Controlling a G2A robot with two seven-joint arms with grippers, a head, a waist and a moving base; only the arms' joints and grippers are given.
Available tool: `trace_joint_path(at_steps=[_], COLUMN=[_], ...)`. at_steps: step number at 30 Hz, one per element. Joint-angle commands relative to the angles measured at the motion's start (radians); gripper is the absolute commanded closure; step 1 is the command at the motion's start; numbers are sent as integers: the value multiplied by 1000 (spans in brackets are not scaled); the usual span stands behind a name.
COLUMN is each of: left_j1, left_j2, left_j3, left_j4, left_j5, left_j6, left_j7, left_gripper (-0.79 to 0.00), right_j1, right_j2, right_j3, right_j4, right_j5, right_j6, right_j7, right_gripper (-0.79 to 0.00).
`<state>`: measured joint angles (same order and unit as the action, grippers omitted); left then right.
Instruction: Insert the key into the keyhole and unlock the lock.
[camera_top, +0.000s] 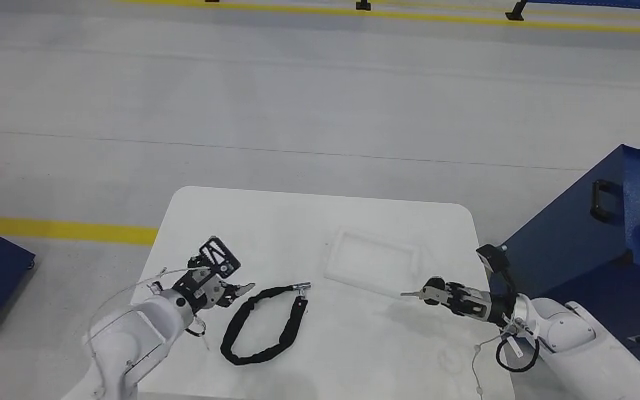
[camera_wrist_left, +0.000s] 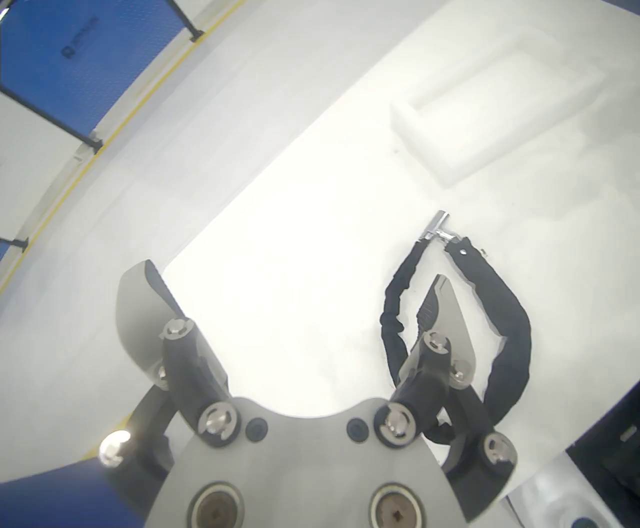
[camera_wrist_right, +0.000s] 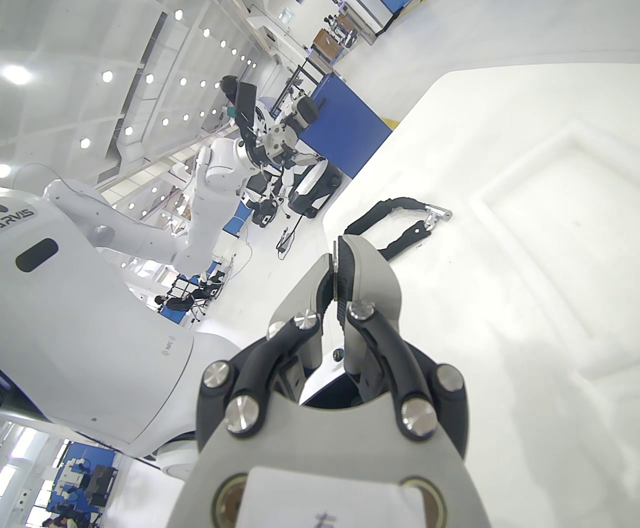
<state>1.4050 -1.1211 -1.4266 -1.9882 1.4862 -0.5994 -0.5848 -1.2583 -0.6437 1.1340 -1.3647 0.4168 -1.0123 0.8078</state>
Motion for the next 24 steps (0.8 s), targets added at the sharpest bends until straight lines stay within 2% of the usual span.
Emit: trace_joint_path(at_steps=[1,4,8,14,15,24], left_j1=[-57,-127,-216,-330,-336,-336], left_j2=[-2,-9,-23,-43,-46,-46], left_j3=[72,151,240,352,353,353], left_j4=[10,41,115,213,228,228], left_j5=[19,22,-19,-68,-91,-91], left_j6=[-81,-112,-106,-122,-98,-98], left_j7=[-76,-175,-291,-405,-388,-388], left_gripper=[-785,-785,-785,-785,-785,-785], right_j1=[0,0,0,0,0,0], right_j2=[0,0,0,0,0,0], right_j3=[0,0,0,0,0,0], right_j4=[0,0,0,0,0,0], right_j5=[0,0,0,0,0,0], right_j6=[0,0,0,0,0,0], right_j7=[0,0,0,0,0,0], right_gripper=[0,0,0,0,0,0])
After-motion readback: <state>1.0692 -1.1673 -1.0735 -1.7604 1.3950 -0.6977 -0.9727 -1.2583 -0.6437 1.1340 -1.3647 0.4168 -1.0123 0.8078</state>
